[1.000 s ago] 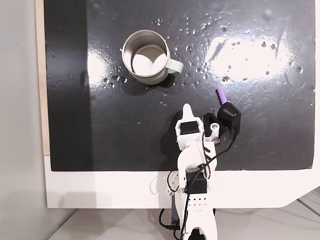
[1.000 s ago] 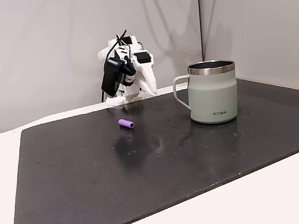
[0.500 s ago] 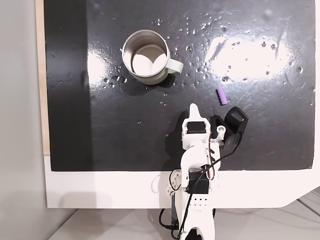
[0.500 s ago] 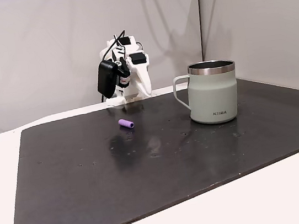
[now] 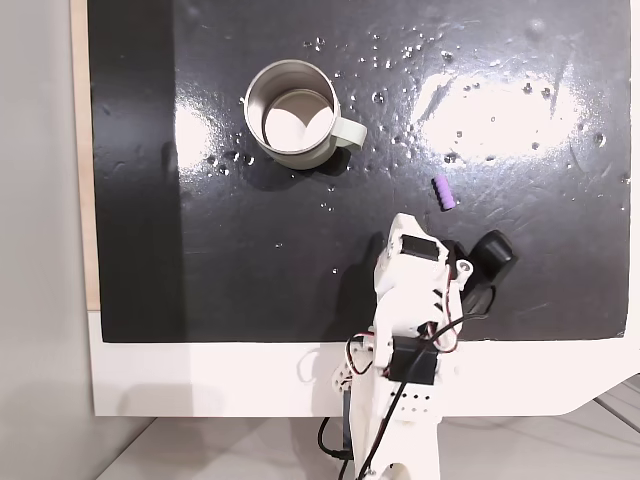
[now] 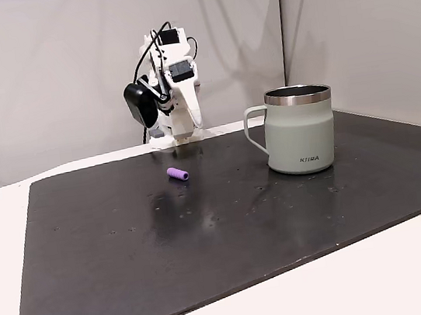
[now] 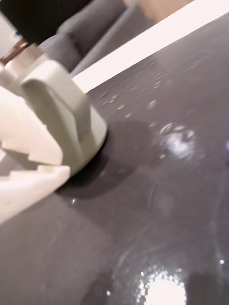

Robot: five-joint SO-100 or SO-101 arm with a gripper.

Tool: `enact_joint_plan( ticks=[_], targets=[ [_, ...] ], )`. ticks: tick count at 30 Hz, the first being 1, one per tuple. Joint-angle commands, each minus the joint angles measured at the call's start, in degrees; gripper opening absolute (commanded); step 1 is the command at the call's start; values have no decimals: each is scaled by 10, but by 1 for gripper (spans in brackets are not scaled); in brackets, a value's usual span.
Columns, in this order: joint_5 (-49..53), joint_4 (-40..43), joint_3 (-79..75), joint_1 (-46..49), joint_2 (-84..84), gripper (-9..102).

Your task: Grasp a pengrip and put it in the cup.

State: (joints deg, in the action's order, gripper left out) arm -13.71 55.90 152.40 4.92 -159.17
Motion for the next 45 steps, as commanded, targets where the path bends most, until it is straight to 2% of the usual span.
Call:
enact_joint_plan(
  ticks=[1,16,23,34,45],
  targets=[
    [-56,42,-153,10,117,0],
    [-219,138,-387,98,387,6],
    [-248,160,-430,107,460,22],
    [-222,207,-504,109,618,24],
    [-178,213,-563,116,746,26]
  ],
)
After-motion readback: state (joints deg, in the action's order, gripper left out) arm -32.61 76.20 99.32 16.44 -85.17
